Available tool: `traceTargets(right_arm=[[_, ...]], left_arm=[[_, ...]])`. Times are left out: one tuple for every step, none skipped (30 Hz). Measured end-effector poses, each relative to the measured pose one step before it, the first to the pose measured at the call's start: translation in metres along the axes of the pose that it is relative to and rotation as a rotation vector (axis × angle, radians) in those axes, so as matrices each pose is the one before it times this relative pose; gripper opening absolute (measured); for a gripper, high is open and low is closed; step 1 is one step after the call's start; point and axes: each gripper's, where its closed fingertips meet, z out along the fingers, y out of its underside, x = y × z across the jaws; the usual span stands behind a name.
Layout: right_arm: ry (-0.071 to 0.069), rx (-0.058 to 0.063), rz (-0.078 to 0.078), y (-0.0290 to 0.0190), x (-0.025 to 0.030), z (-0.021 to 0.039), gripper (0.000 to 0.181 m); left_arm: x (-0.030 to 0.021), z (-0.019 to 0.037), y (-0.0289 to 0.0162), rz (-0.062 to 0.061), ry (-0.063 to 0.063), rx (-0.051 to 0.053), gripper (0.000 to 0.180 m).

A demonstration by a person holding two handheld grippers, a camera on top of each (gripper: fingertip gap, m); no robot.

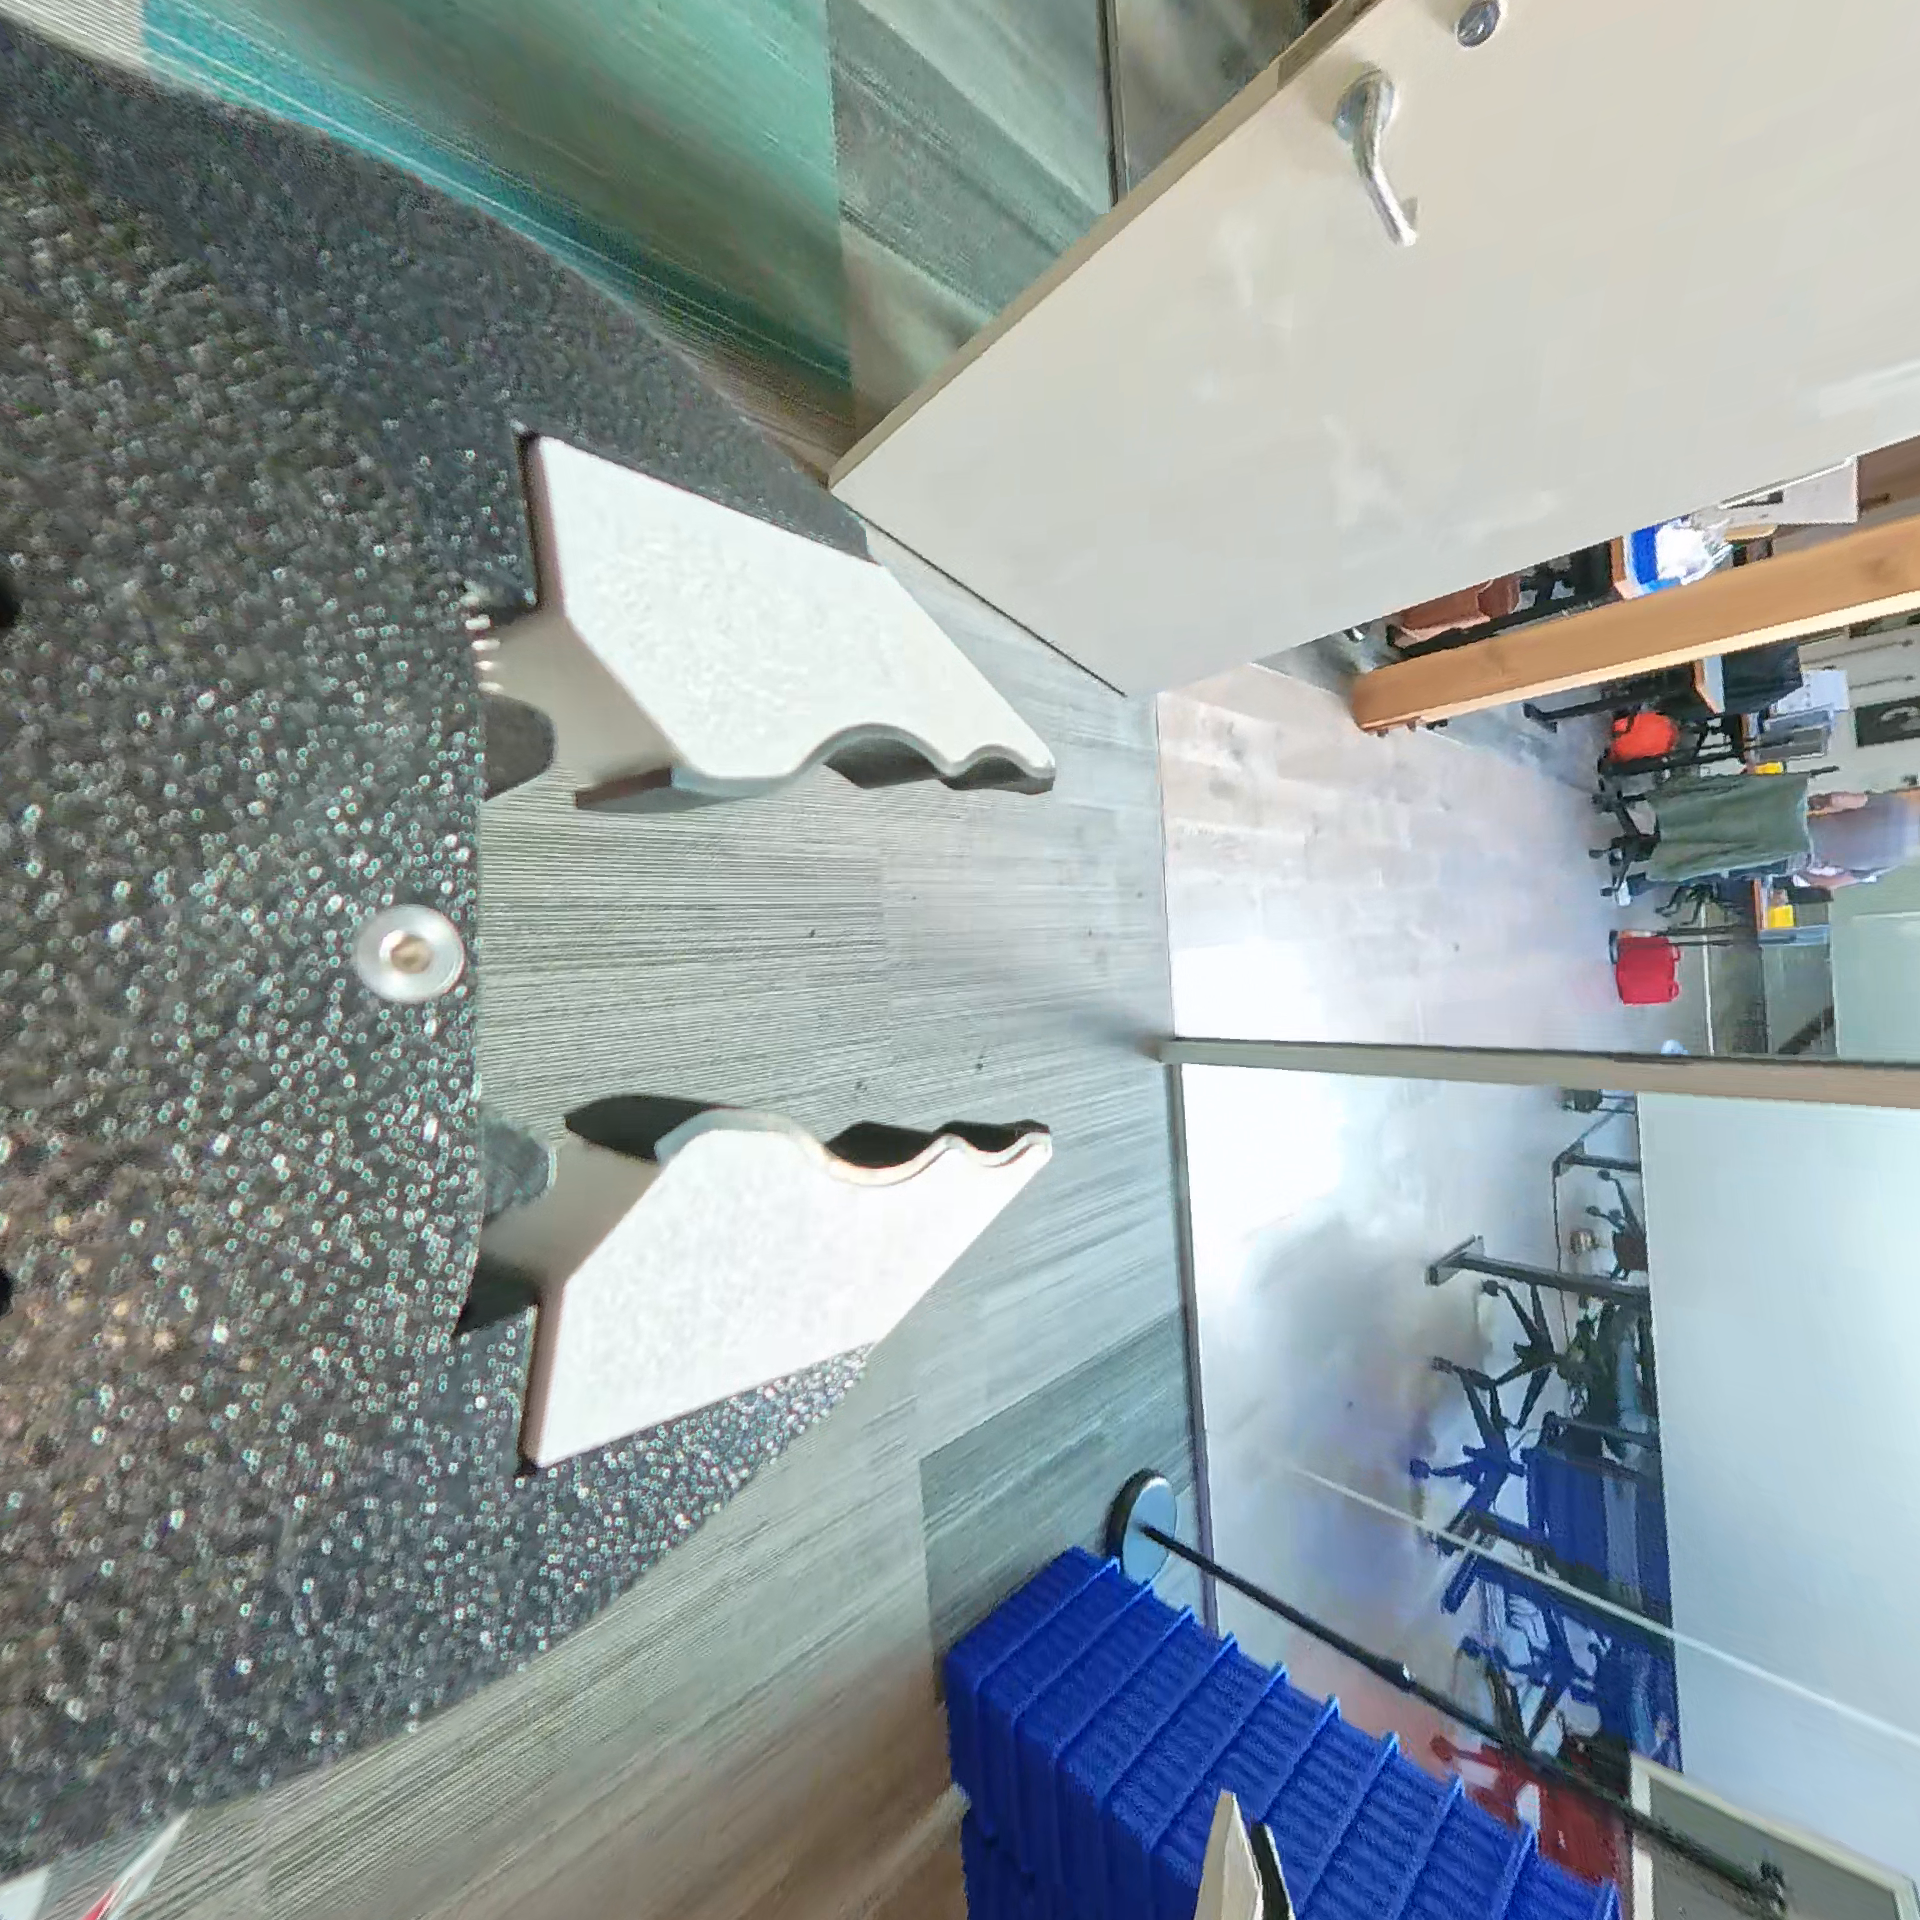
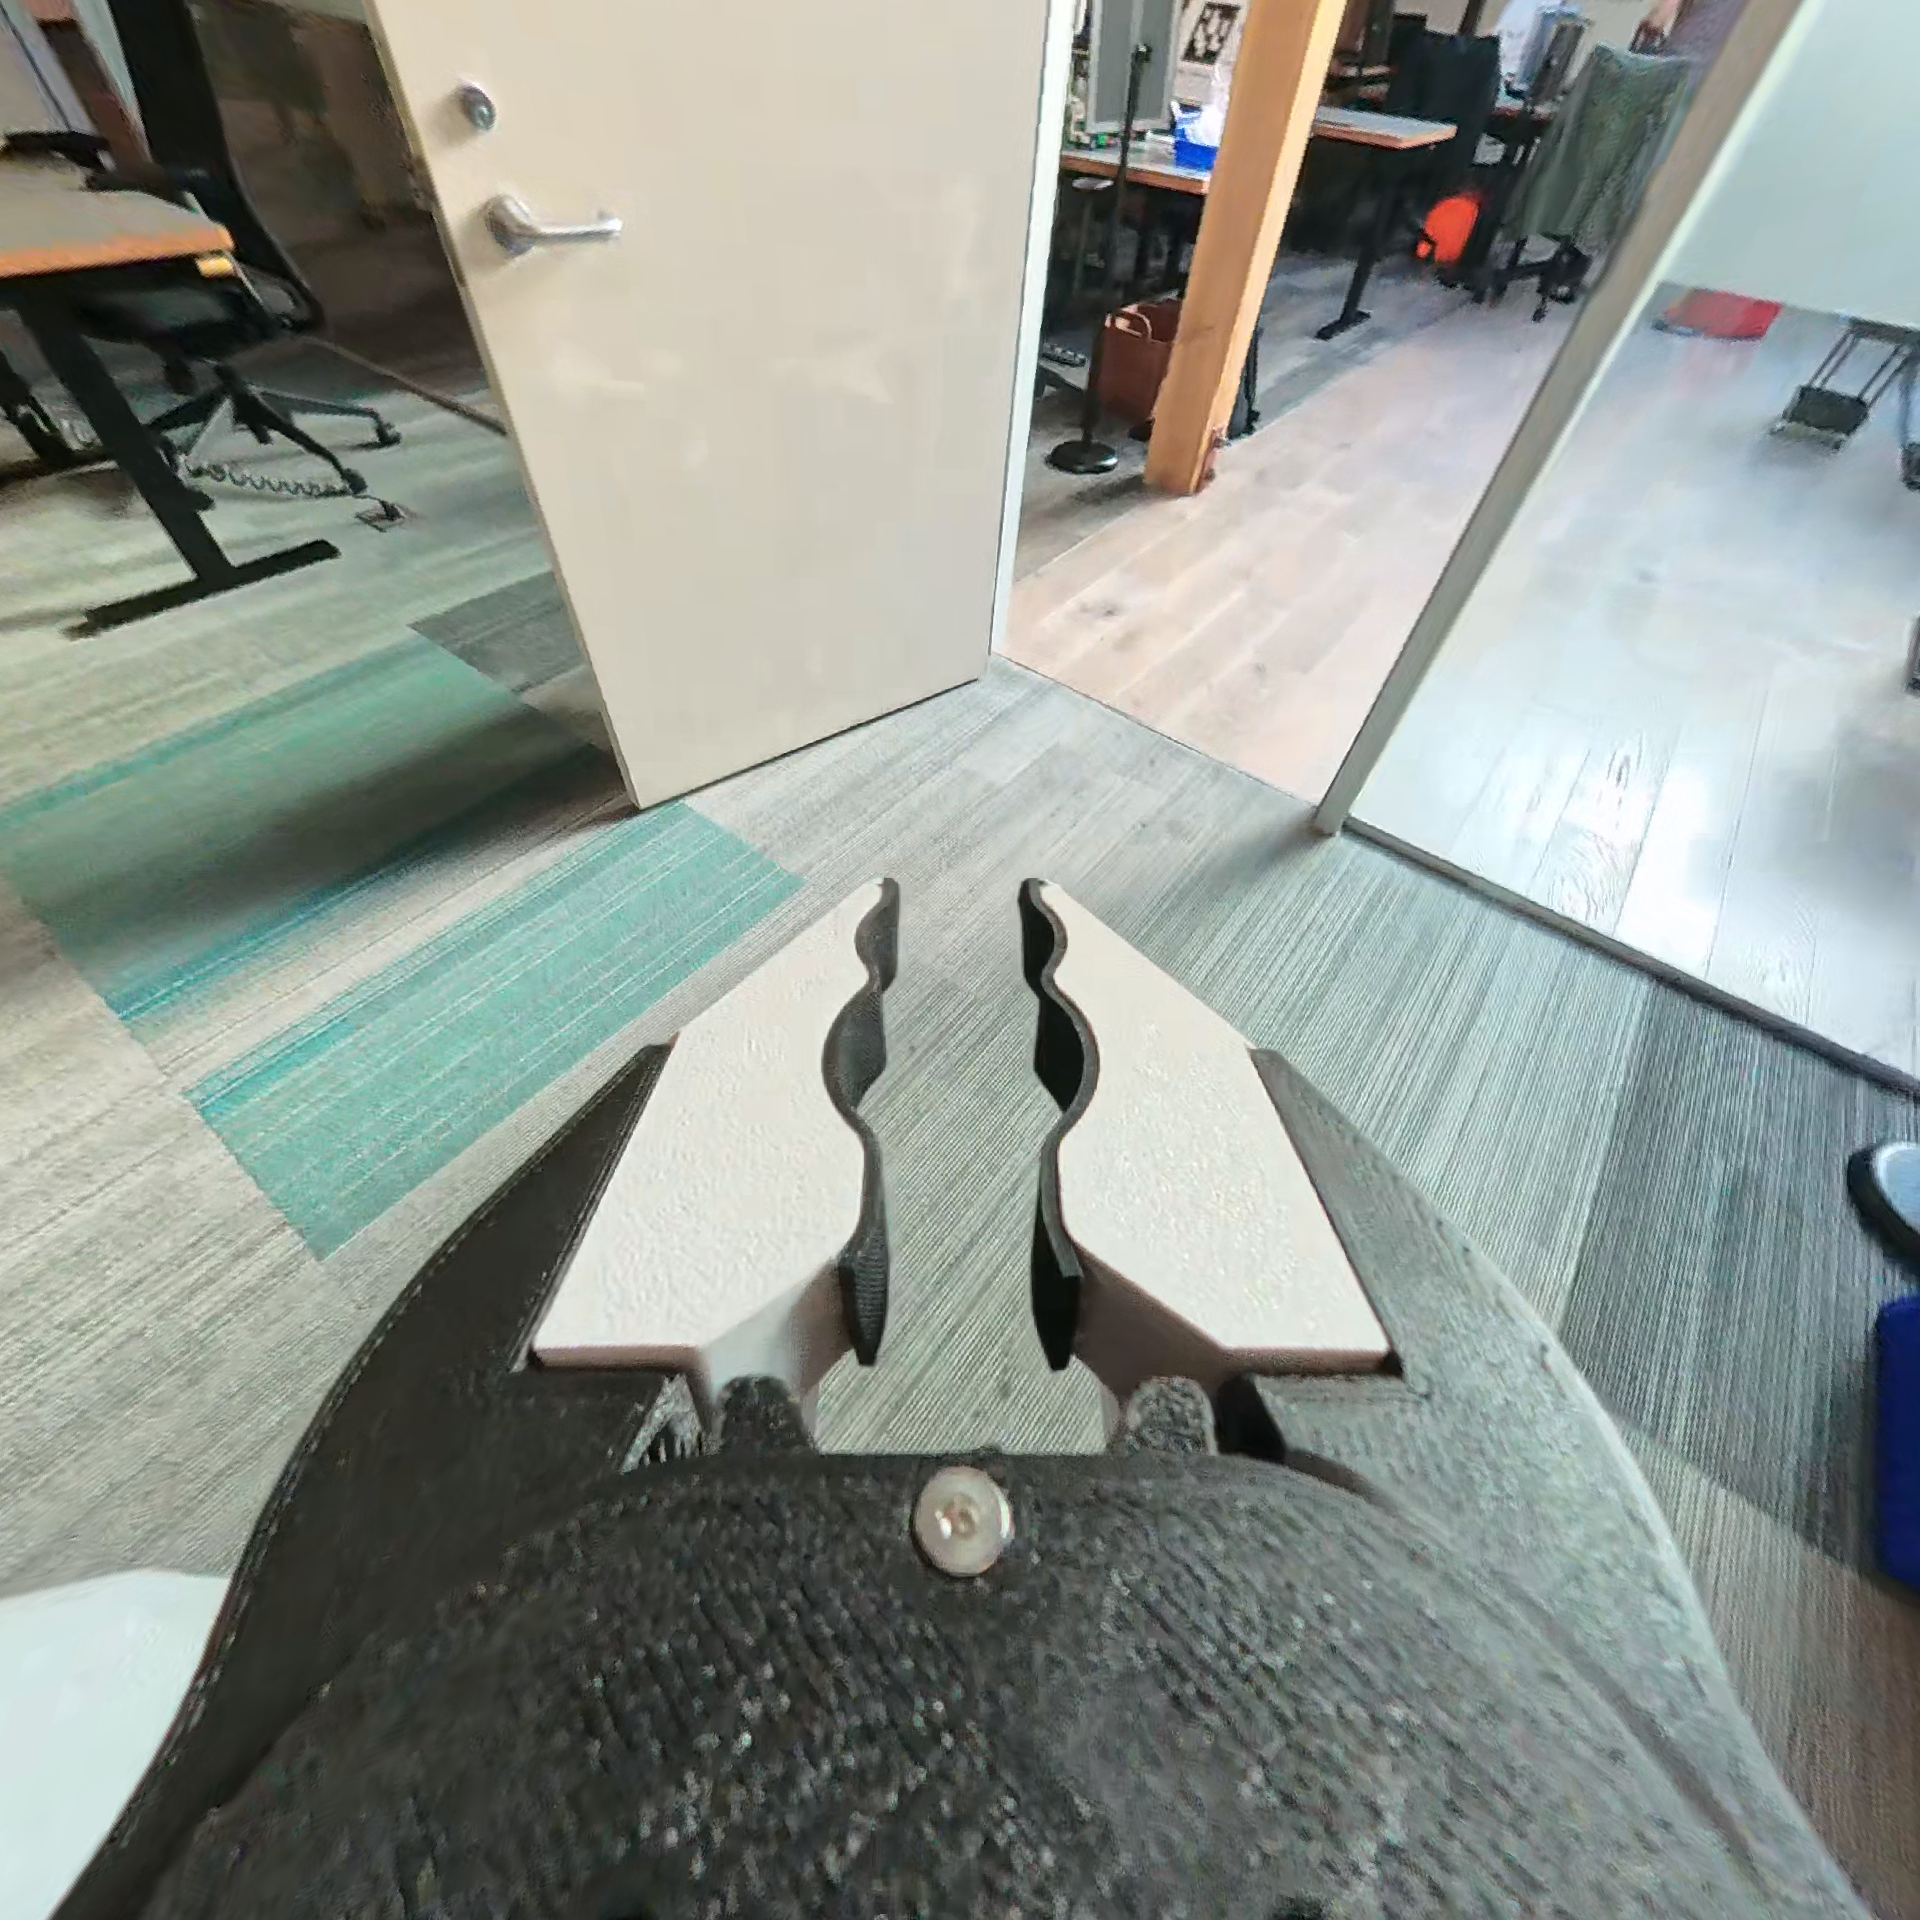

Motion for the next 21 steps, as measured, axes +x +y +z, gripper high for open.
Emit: traceTargets(right_arm=[[-0.0036, -0.0060, -0.0324, -0.01291, 0.00415, 0.03201, 0.030], [0.0007, -0.0037, -0.0340, -0.01182, 0.00596, 0.03302, 0.036], [-0.0069, -0.0014, -0.0281, -0.01199, 0.00619, 0.03267, 0.037], [-0.0142, 0.0047, -0.0208, -0.01330, 0.00764, 0.03240, 0.032], [-0.0007, 0.0185, -0.0169, -0.01329, 0.01048, 0.03034, 0.021], [0.0093, 0.0230, -0.0132, -0.01285, 0.01467, 0.03261, 0.008], [0.0093, 0.0082, -0.0048, -0.00849, 0.01555, 0.03343, 0.002], [0.0136, -0.0051, -0.0006, -0.00502, 0.01590, 0.03366, 0.000], [0.0252, -0.0046, -0.0039, -0.00397, 0.01717, 0.03294, 0.000], [0.0306, -0.0094, -0.0028, -0.00216, 0.01765, 0.03201, 0.000], [0.0212, -0.0200, 0.0060, -0.00072, 0.01441, 0.02731, 0.000], [0.0145, -0.0209, 0.0117, -0.00200, 0.01508, 0.02957, 0.000], [0.0149, -0.0173, 0.0139, -0.00311, 0.01516, 0.02782, 0.000], [0.0108, -0.0171, 0.0174, -0.00374, 0.01396, 0.02585, 0.000], [0.0064, -0.0139, 0.0163, -0.00411, 0.01277, 0.02348, 0.000], [0.0095, -0.0103, 0.0156, -0.00399, 0.01252, 0.02119, 0.001], [0.0176, -0.0115, 0.0180, -0.00273, 0.01314, 0.02002, 0.004], [0.0188, -0.0146, 0.0176, -0.00141, 0.01379, 0.01946, 0.007], [0.0170, -0.0172, 0.0157, 0.00066, 0.01219, 0.02133, 0.010], [0.0187, -0.0207, 0.0155, 0.00221, 0.01227, 0.02269, 0.012], [0.0189, -0.0217, 0.0141, 0.00267, 0.01187, 0.02404, 0.014]], left_arm=[[-0.01173, 0.03033, -0.00444, -0.0037, -0.0043, 0.0019, 0.059], [-0.01190, 0.03071, -0.00360, -0.0002, -0.0020, 0.0082, 0.057], [-0.01399, 0.03096, -0.00230, 0.0054, -0.0093, 0.0094, 0.057], [-0.01597, 0.03178, -0.00076, 0.0070, -0.0161, 0.0029, 0.056], [-0.01637, 0.03172, 0.00094, 0.0069, -0.0118, -0.0031, 0.053], [-0.01588, 0.03311, -0.00028, 0.0059, -0.0028, -0.0008, 0.044], [-0.01505, 0.03486, -0.00271, 0.0013, 0.0049, 0.0056, 0.033], [-0.01360, 0.03593, -0.00449, -0.0038, 0.0174, 0.0105, 0.022], [-0.01208, 0.03701, -0.00573, -0.0052, 0.0290, 0.0143, 0.007], [-0.01216, 0.03807, -0.00674, -0.0060, 0.0302, 0.0139, 0.000], [-0.01348, 0.03850, -0.00701, -0.0107, 0.0257, -0.0008, 0.000], [-0.01421, 0.03790, -0.00875, -0.0115, 0.0221, -0.0123, 0.000], [-0.01417, 0.03630, -0.01256, -0.0033, 0.0189, -0.0017, 0.000], [-0.01372, 0.03522, -0.01485, 0.0036, 0.0154, 0.0104, 0.000], [-0.01136, 0.03453, -0.01506, 0.0047, 0.0162, 0.0075, 0.000], [-0.00981, 0.03411, -0.01296, 0.0060, 0.0203, -0.0021, 0.000], [-0.00936, 0.03370, -0.01015, 0.0076, 0.0240, -0.0114, 0.003], [-0.00890, 0.03306, -0.00847, 0.0097, 0.0252, -0.0171, 0.005], [-0.00858, 0.03216, -0.00693, 0.0153, 0.0248, -0.0169, 0.007], [-0.00940, 0.03150, -0.00552, 0.0203, 0.0226, -0.0135, 0.009], [-0.01092, 0.03134, -0.00407, 0.0188, 0.0159, -0.0105, 0.011]])
